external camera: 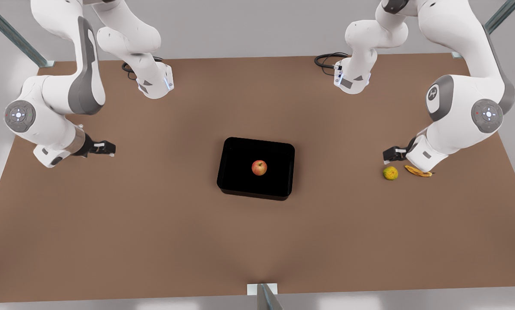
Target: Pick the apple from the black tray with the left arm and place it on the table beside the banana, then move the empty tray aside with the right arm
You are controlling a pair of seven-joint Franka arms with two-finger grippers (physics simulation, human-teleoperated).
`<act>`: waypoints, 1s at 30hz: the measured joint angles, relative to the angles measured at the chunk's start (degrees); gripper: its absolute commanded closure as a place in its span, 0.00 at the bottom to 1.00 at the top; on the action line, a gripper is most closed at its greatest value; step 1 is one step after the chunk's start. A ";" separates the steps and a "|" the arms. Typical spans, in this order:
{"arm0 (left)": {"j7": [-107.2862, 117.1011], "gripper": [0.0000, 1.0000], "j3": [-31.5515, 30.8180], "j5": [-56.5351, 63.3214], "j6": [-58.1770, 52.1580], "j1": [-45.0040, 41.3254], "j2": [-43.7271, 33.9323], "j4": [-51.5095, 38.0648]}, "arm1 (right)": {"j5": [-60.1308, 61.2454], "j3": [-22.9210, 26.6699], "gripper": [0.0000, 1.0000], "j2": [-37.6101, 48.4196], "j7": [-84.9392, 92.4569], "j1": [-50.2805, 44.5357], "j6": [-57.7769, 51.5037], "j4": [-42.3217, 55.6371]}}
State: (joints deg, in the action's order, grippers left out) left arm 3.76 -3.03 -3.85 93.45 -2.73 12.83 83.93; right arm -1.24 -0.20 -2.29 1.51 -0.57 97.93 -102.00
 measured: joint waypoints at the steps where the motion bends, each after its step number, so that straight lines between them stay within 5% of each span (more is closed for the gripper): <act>1: 0.13 0.00 -0.07 -0.33 0.47 -0.01 -0.01 -0.22 | -0.26 -0.20 0.00 0.02 0.06 -0.57 1.07 0.13; 3: 0.46 0.00 -2.78 0.19 1.45 -0.32 0.82 -0.53 | -1.15 -0.60 0.00 0.02 0.15 -1.54 2.73 0.31; 8: 7.97 0.00 -5.00 3.42 3.11 -24.62 9.33 -4.69 | -2.35 -1.30 0.00 -0.12 0.34 -2.45 4.51 1.54; 13: 20.77 0.00 -5.04 6.20 8.65 -33.73 21.14 -10.25 | -2.66 -1.41 0.00 -0.41 0.49 -1.33 4.69 2.58; 18: 33.88 0.00 -5.05 9.57 16.59 -37.89 28.40 -10.62 | -2.69 -1.38 0.00 -0.57 0.61 0.81 4.73 2.71; 30: 52.72 0.00 -4.99 15.60 30.56 -38.95 32.23 -4.89 | -2.67 -1.34 0.00 -0.65 0.80 0.50 4.79 2.75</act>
State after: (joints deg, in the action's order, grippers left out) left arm 56.48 -8.02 11.75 124.00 -41.67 45.07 79.04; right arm -3.91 -1.54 -2.94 2.31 -0.08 102.72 -99.26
